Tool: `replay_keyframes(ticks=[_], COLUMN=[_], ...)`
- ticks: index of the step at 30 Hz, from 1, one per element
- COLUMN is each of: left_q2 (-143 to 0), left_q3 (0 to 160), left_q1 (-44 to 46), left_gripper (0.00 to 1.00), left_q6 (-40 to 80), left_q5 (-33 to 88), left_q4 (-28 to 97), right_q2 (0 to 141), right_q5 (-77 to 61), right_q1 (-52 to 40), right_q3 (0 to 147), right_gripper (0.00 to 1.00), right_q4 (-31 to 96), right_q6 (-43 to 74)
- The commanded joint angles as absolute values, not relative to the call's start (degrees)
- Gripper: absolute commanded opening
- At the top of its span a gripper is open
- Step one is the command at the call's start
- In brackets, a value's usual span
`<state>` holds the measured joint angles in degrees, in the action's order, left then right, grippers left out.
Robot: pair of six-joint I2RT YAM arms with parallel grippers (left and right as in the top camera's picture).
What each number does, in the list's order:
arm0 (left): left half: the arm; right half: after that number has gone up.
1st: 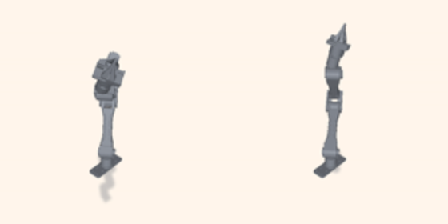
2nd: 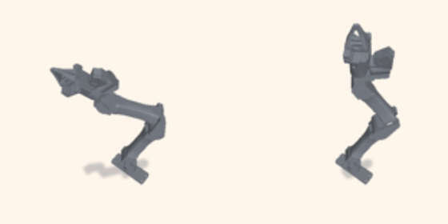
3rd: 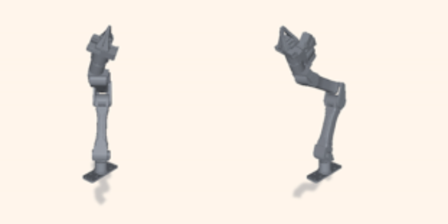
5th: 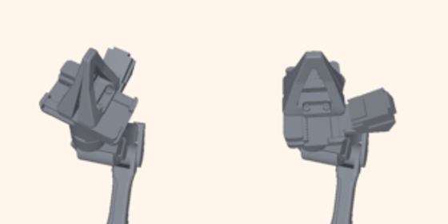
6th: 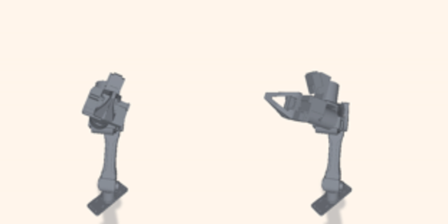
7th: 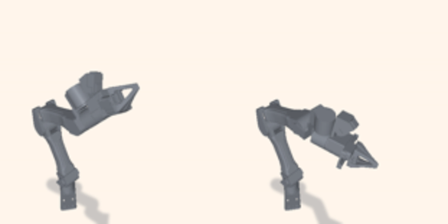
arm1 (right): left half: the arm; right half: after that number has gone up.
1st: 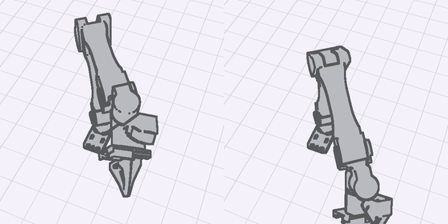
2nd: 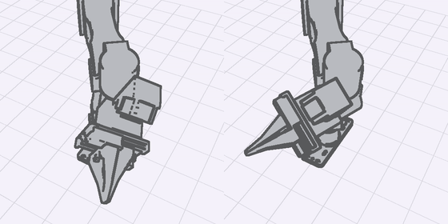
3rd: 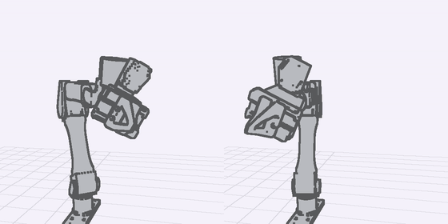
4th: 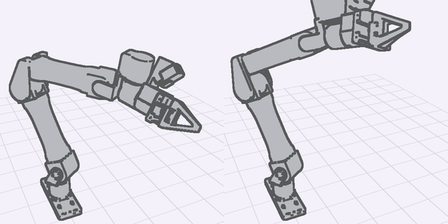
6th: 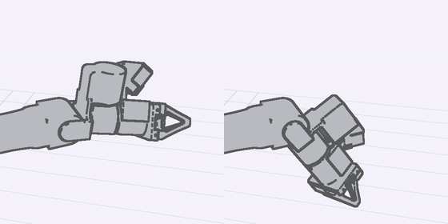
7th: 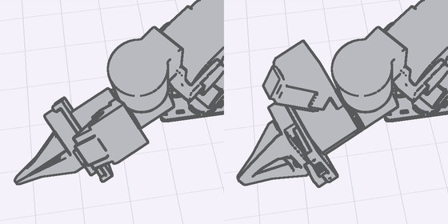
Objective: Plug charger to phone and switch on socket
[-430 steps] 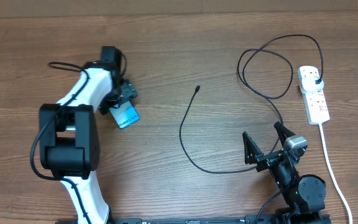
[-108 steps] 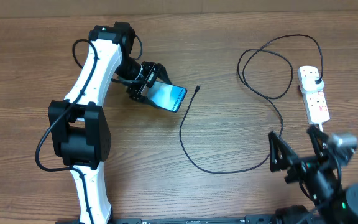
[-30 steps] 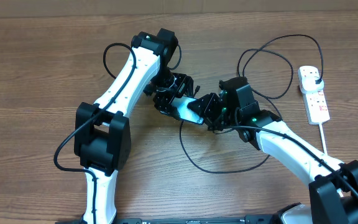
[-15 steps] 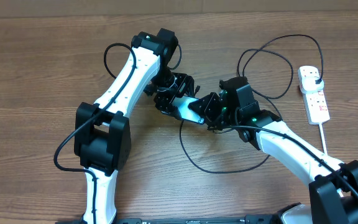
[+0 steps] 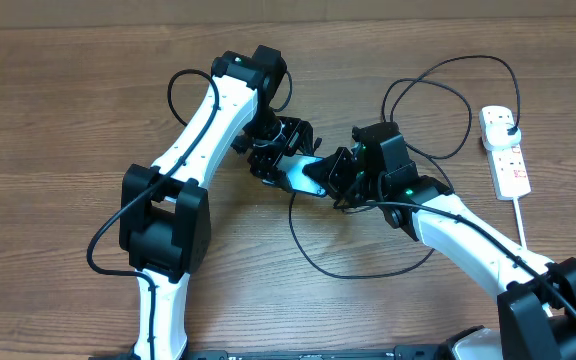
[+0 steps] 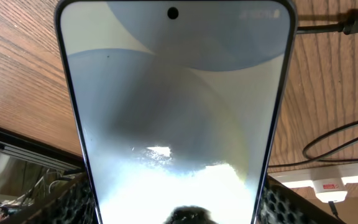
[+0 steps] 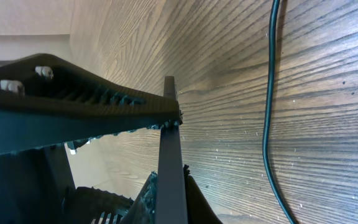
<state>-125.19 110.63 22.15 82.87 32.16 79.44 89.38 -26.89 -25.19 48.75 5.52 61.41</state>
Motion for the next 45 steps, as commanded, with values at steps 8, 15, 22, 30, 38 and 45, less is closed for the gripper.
replay_keyframes(ticks=[8, 15, 22, 30, 38, 45], left_q2=[-125.3, -125.3, -125.3, -125.2, -125.2, -125.2], left_q3=[112.2, 112.2, 112.2, 112.2, 112.2, 112.2], left_q1=[22.5, 21.2, 16.6, 12.6, 12.9, 13.6], left_gripper=[0.92, 0.96, 0.95, 0.95, 0.94, 0.95], left_q6=[81.1, 58.0, 37.8, 23.7, 28.5, 44.7], left_q5=[34.5, 38.3, 54.5, 79.5, 81.4, 81.5], left_q4=[79.2, 76.0, 70.0, 62.7, 58.4, 47.4], right_q2=[89.6, 88.5, 83.3, 72.3, 65.7, 68.9], right_q5=[-27.3, -34.3, -34.0, -30.9, -14.7, -13.5], right_q1=[-24.5, -19.6, -14.2, -9.5, -9.3, -9.5], right_q3=[50.0, 50.0, 50.0, 50.0, 50.0, 50.0], right_gripper=[0.04, 0.04, 0.04, 0.04, 0.04, 0.04], right_q4=[5.6, 6.4, 14.3, 16.1, 11.9, 2.7], right_q6=[61.5, 58.2, 53.5, 52.5, 66.7, 82.0])
